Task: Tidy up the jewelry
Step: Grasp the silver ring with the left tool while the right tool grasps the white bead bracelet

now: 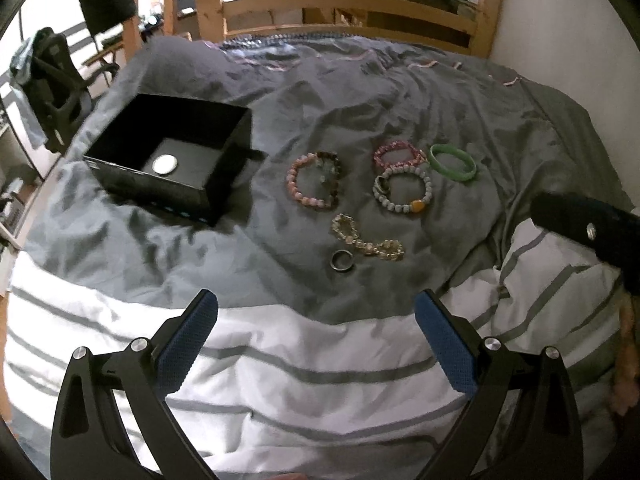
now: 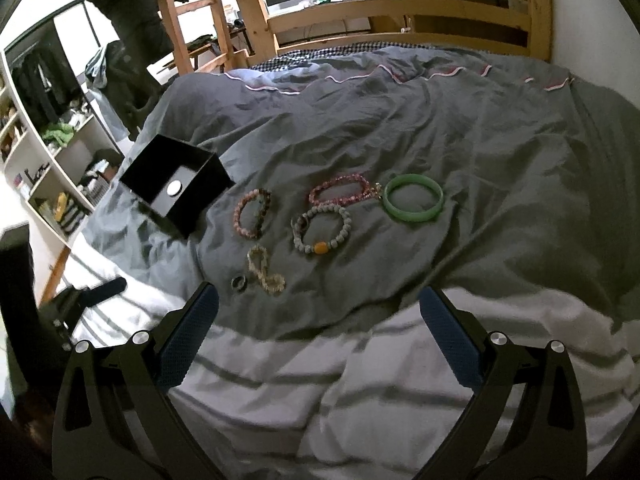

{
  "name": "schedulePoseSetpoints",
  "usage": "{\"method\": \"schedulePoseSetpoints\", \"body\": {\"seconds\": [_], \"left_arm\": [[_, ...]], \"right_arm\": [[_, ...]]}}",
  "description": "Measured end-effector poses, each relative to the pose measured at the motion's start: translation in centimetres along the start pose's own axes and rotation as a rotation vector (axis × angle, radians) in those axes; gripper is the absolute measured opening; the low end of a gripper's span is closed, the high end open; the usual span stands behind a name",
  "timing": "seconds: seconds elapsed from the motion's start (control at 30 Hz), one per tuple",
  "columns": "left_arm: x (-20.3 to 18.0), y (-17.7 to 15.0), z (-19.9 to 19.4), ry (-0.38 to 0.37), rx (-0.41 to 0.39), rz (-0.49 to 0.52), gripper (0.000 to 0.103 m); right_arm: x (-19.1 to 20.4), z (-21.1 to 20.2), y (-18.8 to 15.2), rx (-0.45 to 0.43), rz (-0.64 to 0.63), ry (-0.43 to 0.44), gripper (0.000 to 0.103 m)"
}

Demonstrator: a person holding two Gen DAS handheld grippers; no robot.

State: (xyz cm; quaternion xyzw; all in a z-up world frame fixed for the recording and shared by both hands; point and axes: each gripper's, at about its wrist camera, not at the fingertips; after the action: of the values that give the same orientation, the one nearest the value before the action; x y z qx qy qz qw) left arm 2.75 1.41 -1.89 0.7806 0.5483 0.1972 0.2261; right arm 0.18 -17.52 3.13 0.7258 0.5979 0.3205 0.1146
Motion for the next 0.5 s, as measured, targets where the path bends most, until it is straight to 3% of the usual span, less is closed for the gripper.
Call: {"method": "schedulePoseSetpoints", "body": {"seconds": [0.1,0.2,0.27,0.3,0.33,0.4,0.5], "left_arm": [[0.1,0.4,1.8,-0.051,0.043,-0.011,0.076],[0.0,0.8,3.5,-0.068,0.076,-0.015,0.069],[-0.3,1.1,4.5,-0.087,0.092,-0.005,0.064],[-0.4,1.2,4.9,-0.101,0.099,-0.002,0.063],[-0.5,1.5,5.7,-0.142,0.113,-0.002,0.062],[-0.4,1.8,7.0,-0.208,0.144,-0.021,0.051],[-0.7,1.9,8.7,-0.218,0.173,-0.014,0.048]], "right_arm": [[0.1,2.0,1.5,0.027,-0.007,-0.001,0.099],[0.4,4.2,2.7,0.055,-0.033,-0.021,0.094],[0.6,5.9,3.3,0.082,-0.054,-0.025,0.082],[0.7,6.9,3.6,0.101,-0.061,-0.033,0.081],[0.6,7.7,3.7,0.114,-0.063,-0.039,0.079],[0.3,9.3,4.1,0.145,-0.065,-0.038,0.070],[-0.2,11.4,4.5,0.187,-0.040,-0.013,0.063]]}}
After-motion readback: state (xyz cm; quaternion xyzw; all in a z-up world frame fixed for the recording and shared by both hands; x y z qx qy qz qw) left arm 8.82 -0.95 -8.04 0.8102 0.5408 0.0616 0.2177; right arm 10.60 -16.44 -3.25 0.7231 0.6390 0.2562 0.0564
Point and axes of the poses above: each gripper's, at about its wrist camera, not at the fingertips, and z roughly the way its jaws point, x to its left, y to its top, and after that the axes turned 8 degrees about z, right-handed
